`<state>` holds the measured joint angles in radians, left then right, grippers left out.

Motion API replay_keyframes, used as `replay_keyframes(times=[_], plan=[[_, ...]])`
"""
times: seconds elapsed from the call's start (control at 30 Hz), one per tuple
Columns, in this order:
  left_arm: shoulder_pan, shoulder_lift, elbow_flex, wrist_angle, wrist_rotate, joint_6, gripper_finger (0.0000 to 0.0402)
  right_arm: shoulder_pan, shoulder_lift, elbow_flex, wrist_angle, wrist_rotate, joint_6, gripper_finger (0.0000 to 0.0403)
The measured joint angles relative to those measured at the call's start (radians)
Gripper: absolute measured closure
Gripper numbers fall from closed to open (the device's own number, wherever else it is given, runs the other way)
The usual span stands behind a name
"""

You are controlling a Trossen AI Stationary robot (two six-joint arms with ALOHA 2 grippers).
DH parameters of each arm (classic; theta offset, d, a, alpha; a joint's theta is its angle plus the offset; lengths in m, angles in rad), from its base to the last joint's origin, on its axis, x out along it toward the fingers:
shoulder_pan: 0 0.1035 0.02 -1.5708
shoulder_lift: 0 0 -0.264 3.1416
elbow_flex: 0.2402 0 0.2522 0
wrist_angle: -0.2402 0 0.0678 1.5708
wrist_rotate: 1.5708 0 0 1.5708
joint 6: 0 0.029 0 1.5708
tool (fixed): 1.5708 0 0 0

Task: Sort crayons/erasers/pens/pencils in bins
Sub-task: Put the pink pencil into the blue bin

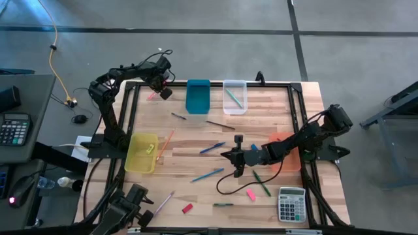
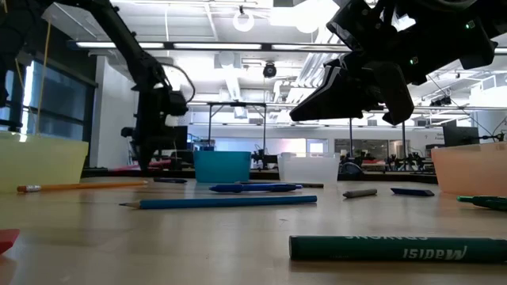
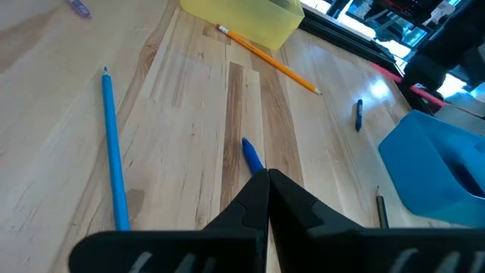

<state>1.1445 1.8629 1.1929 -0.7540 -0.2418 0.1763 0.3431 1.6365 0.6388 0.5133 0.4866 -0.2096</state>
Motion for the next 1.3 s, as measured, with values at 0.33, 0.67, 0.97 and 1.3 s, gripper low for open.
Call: replay_keyframes(times=[0.33, 0.67, 0.97, 1.3], plan=[[-0.073, -0.192, 0.031, 0.098, 0.441, -0.116, 0.0393, 0.0, 0.0, 0.0, 0.0, 0.0, 0.0, 0.0403], [-0.279, -0.22, 0.015, 0.412, 0.726, -0.379, 0.0393, 0.0, 0.0, 0.0, 0.0, 0.0, 0.0, 0.0403], [-0.364, -0.171, 0.013, 0.463, 0.419, -0.367, 0.0391, 0.0, 0.0, 0.0, 0.0, 0.0, 0.0, 0.0403], [-0.395, -0.027, 0.013, 0.501, 0.344, -0.356, 0.039, 0.0, 0.0, 0.0, 0.0, 0.0, 0.0, 0.0403]])
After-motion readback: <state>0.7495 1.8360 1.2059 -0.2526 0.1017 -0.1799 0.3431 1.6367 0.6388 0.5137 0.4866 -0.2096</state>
